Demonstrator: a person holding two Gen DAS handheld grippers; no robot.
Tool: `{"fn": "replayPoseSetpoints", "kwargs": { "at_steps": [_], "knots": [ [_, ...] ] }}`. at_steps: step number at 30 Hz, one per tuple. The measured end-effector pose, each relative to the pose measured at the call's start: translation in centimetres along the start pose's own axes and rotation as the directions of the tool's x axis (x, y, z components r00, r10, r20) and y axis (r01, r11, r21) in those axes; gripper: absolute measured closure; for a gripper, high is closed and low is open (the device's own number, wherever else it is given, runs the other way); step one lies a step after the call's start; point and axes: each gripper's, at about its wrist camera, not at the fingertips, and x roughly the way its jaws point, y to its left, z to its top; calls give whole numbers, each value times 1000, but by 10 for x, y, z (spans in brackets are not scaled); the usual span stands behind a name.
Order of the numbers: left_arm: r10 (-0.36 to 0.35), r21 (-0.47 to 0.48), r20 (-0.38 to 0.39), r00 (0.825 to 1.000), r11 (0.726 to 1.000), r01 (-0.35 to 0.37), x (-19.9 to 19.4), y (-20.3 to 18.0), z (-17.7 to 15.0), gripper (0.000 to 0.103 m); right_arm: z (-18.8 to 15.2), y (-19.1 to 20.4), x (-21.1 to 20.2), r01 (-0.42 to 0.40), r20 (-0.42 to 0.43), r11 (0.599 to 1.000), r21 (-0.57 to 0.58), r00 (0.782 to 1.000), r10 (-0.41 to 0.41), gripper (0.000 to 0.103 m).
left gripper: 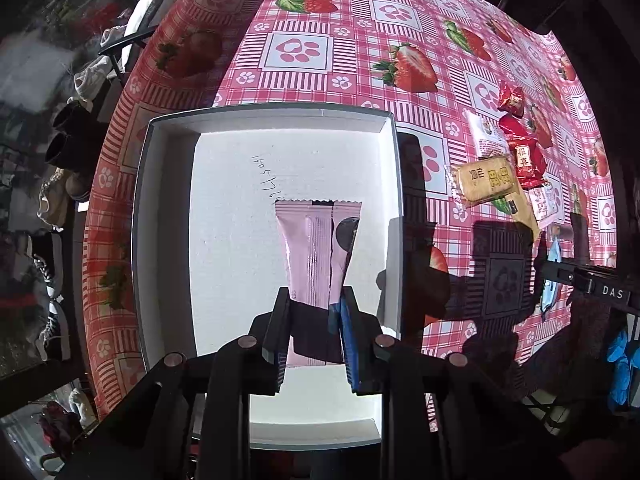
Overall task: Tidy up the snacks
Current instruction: 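Carry pink bar with left tool while right tool carries blue bar into box, then open both grippers to drop the bars inside the white box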
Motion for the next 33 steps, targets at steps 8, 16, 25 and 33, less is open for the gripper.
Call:
{"fn": "replayPoseSetpoints", "kwargs": {
  "at_steps": [8, 16, 25, 33],
  "knots": [
    [41, -27, 20, 999, 999, -40, 4, 24, 1, 78, 52, 118, -18, -90, 10, 969, -229, 995, 94, 79],
    [44, -64, 3, 999, 997, -44, 15, 46, -2, 78, 56, 198, -2, -123, -48, 922, -368, 992, 113, 79],
    [57, -50, -29, 998, 997, -58, 24, 51, -7, 72, 61, 216, 19, -109, -86, 925, -364, 993, 83, 79],
    [87, -1, -38, 995, 996, -88, 24, 37, -10, 23, 69, 192, 13, -96, -59, 955, -281, 995, 83, 15]
  ]
}}
